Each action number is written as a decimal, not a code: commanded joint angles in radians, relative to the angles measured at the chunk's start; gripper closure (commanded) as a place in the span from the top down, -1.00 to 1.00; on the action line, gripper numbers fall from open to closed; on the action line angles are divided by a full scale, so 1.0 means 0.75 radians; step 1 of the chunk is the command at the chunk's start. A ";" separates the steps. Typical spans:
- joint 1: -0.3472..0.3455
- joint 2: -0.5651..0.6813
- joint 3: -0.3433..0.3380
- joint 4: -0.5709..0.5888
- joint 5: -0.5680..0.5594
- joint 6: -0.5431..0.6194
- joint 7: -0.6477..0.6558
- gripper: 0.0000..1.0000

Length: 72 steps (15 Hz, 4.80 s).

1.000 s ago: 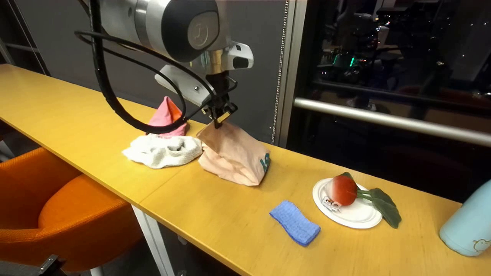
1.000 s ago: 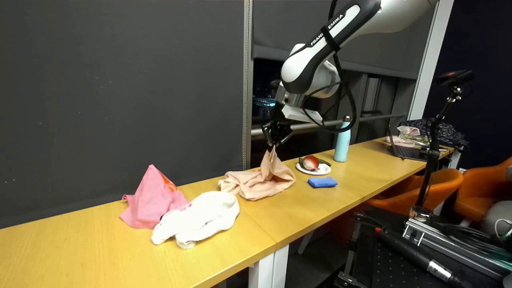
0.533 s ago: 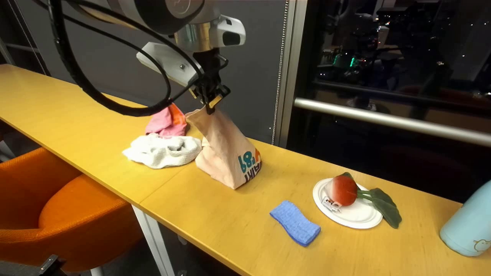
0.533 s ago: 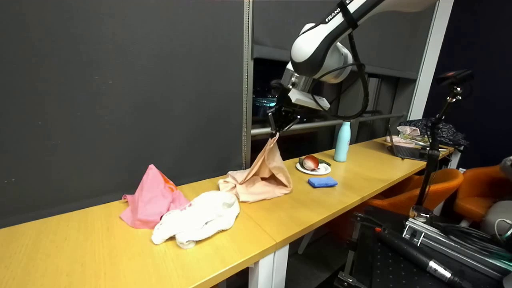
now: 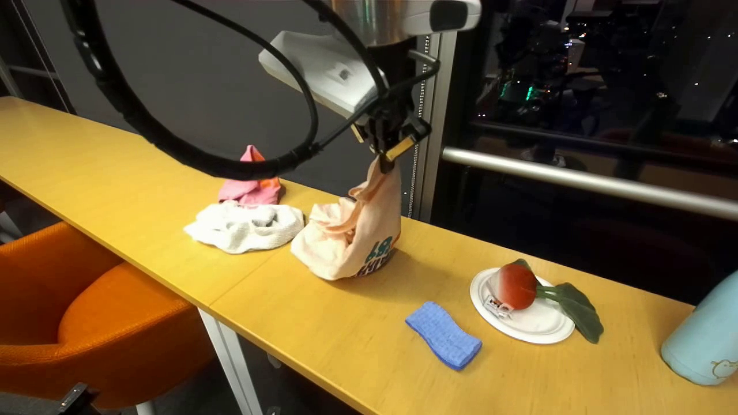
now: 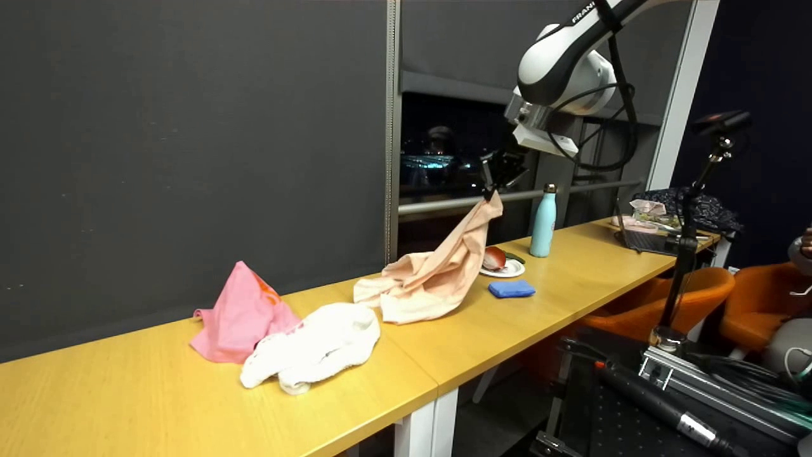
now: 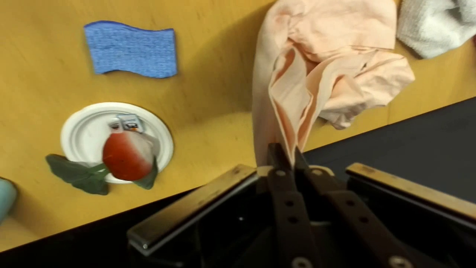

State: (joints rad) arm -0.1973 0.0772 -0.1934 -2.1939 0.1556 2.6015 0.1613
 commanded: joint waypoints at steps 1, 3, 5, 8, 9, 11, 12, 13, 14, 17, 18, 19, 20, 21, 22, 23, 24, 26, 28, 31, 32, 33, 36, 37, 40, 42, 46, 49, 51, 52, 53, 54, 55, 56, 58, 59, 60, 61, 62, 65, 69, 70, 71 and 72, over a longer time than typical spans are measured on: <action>-0.054 -0.158 -0.082 -0.165 -0.157 0.010 0.056 -0.98; -0.114 -0.167 -0.135 -0.174 -0.236 0.013 0.071 -0.98; -0.173 -0.153 -0.184 -0.148 -0.281 0.013 0.095 -0.98; -0.239 -0.103 -0.239 -0.063 -0.277 -0.011 0.104 -0.98; -0.248 -0.081 -0.247 -0.030 -0.272 -0.017 0.116 -0.98; -0.246 -0.061 -0.243 0.026 -0.279 -0.033 0.157 -0.98; -0.228 -0.039 -0.226 0.068 -0.286 -0.040 0.196 -0.98; -0.206 -0.016 -0.209 0.112 -0.292 -0.045 0.235 -0.98; -0.179 0.004 -0.188 0.158 -0.297 -0.059 0.280 -0.98; -0.080 0.011 -0.119 0.274 -0.289 -0.116 0.382 -0.98; -0.045 -0.008 -0.094 0.296 -0.295 -0.136 0.407 -0.98; -0.008 0.000 -0.069 0.335 -0.303 -0.144 0.439 -0.98; 0.027 -0.007 -0.043 0.369 -0.313 -0.166 0.465 -0.98; 0.061 -0.016 -0.021 0.405 -0.349 -0.189 0.509 -0.98; 0.088 0.003 -0.003 0.454 -0.376 -0.200 0.545 -0.98; 0.101 0.019 0.006 0.497 -0.396 -0.213 0.565 -0.98; 0.106 0.035 0.009 0.539 -0.400 -0.228 0.574 -0.98; 0.092 0.068 -0.008 0.600 -0.400 -0.248 0.572 -0.98; 0.058 0.088 -0.044 0.634 -0.395 -0.261 0.556 -0.98; -0.018 0.160 -0.122 0.694 -0.396 -0.248 0.543 -0.98; -0.038 0.197 -0.144 0.714 -0.398 -0.233 0.543 -0.98; -0.058 0.244 -0.165 0.739 -0.395 -0.214 0.542 -0.98; -0.059 0.301 -0.191 0.787 -0.400 -0.256 0.552 -0.98; -0.040 0.291 -0.189 0.777 -0.407 -0.269 0.554 -0.98; 0.033 0.175 -0.135 0.668 -0.395 -0.303 0.498 -0.98; 0.077 0.075 -0.068 0.586 -0.342 -0.341 0.411 -0.98; 0.154 -0.145 0.058 0.379 -0.243 -0.462 0.317 -0.98; 0.187 -0.314 0.128 0.157 -0.131 -0.538 0.205 -0.98; 0.199 -0.374 0.145 0.043 -0.050 -0.599 0.095 -0.42; 0.203 -0.391 0.142 0.004 -0.008 -0.638 0.032 -0.39; 0.203 -0.403 0.134 -0.027 0.023 -0.685 -0.035 -0.26; 0.202 -0.405 0.125 -0.049 0.047 -0.736 -0.096 -0.10; 0.199 -0.403 0.117 -0.058 0.062 -0.802 -0.152 0.03; 0.193 -0.383 0.106 -0.057 0.065 -0.865 -0.206 0.16; 0.163 -0.326 0.096 -0.056 -0.014 -0.899 -0.238 0.45; 0.146 -0.293 0.088 -0.044 -0.050 -0.885 -0.242 0.63; 0.127 -0.259 0.083 -0.035 -0.093 -0.847 -0.226 0.75; 0.105 -0.201 0.073 -0.017 -0.136 -0.783 -0.214 0.88; 0.088 -0.153 0.061 0.002 -0.169 -0.726 -0.214 0.98; 0.036 0.036 0.022 0.081 -0.228 -0.551 -0.184 1.00; 0.006 0.212 -0.010 0.162 -0.245 -0.457 -0.128 1.00; 0.012 0.240 -0.021 0.168 -0.270 -0.452 -0.073 1.00; 0.021 0.253 -0.027 0.164 -0.288 -0.463 -0.036 1.00; 0.021 0.276 -0.031 0.162 -0.294 -0.451 -0.016 1.00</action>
State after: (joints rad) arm -0.1940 0.2448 -0.2034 -2.0923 -0.0241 2.2595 0.0759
